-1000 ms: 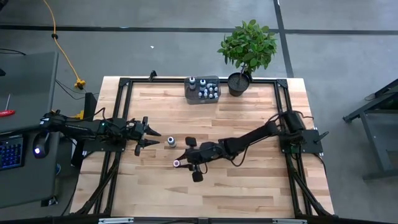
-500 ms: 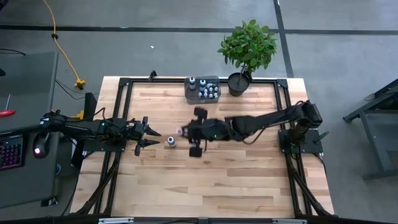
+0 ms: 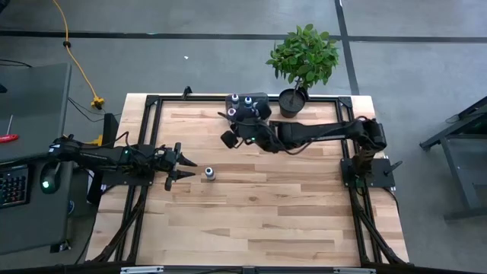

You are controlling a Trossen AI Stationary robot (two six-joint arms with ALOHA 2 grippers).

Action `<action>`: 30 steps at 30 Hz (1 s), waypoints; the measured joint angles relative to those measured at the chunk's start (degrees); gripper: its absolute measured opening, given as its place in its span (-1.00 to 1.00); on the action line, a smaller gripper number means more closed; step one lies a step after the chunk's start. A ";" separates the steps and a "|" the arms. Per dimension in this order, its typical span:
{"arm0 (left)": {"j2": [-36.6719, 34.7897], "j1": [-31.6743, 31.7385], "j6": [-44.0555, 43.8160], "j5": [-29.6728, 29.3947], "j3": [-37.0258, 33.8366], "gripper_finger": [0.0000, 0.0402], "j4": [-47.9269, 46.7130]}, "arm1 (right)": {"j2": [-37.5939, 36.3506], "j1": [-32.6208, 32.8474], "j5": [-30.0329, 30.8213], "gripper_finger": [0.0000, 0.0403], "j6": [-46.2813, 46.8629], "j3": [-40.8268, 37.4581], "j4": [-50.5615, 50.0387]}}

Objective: Pick & Place food coloring
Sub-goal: Put the large pink food coloring bottle into the black bin

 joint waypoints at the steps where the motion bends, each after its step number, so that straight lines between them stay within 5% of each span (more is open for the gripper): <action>1: -0.02 0.01 0.02 -0.02 0.00 -0.19 -0.01 | 0.79 -0.39 0.99 -0.48 0.47 -0.02 1.02; 17: 0.00 -0.01 0.00 0.00 0.00 -0.19 0.00 | 14.08 -8.71 4.37 -0.48 9.89 12.50 -1.46; 30: 0.00 0.00 0.01 -0.02 0.00 -0.19 -0.01 | 19.66 -14.48 2.54 -0.48 24.24 12.83 -1.52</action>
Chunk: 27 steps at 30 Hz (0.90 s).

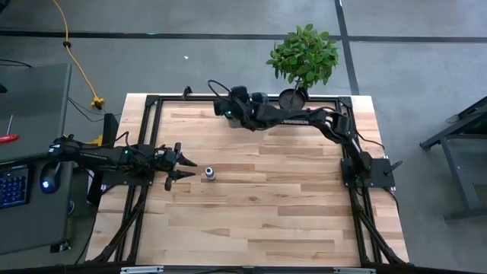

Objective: Pick & Place food coloring
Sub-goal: Put the large pink food coloring bottle into the black bin

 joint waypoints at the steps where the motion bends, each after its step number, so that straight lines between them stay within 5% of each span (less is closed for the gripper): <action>1: 0.00 0.00 -0.01 0.00 0.00 -0.19 0.00 | 0.15 -0.23 -0.05 -0.48 0.36 0.00 -0.05; 9: 0.00 -0.01 0.00 0.00 0.00 -0.19 0.02 | 0.69 -2.25 -0.88 -0.48 6.75 0.00 -0.90; 19: 0.00 0.01 0.00 0.00 0.00 -0.19 0.00 | 0.65 -3.59 -10.68 -0.48 -1.70 0.00 -1.15; 27: 0.00 0.01 0.00 0.00 0.00 -0.19 0.00 | 0.65 -5.52 -11.72 -0.48 1.05 0.00 -3.64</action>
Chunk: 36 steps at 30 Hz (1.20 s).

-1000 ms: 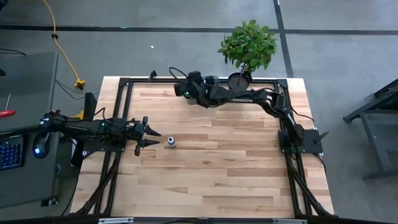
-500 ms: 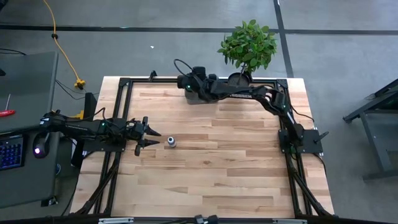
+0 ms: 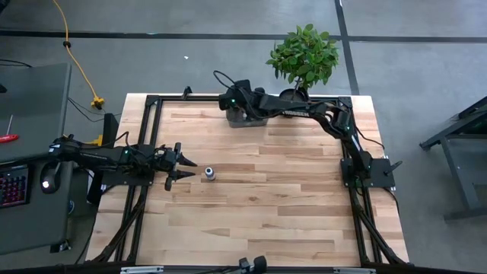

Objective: Pick & Place food coloring
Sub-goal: Put the large pink food coloring bottle into the black bin

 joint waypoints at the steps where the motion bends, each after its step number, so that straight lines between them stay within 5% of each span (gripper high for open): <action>1: 0.00 -0.02 -0.01 -0.02 0.00 -0.19 0.00 | 0.00 -0.15 -0.08 -0.48 0.41 0.00 -0.01; 36: -0.02 -0.01 -0.01 0.00 0.00 -0.19 0.01 | 5.33 0.10 -6.60 -0.48 3.75 0.02 -2.18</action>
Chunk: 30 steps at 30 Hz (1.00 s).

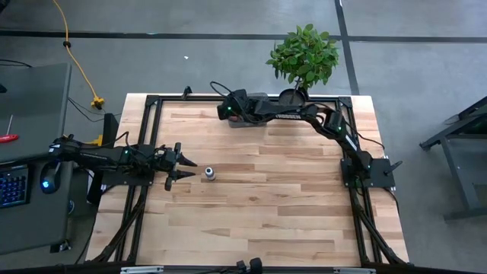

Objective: Pick & Place food coloring
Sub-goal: Put the large pink food coloring bottle into the black bin

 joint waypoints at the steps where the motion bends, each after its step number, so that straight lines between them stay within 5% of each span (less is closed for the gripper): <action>1: 0.00 0.01 0.00 0.00 0.00 -0.19 0.01 | 0.32 0.01 -0.12 -0.48 -0.03 -0.05 0.13; 30: 0.00 0.01 0.00 0.00 0.00 -0.19 -0.01 | 1.07 1.99 -1.99 -0.22 -7.59 0.50 1.33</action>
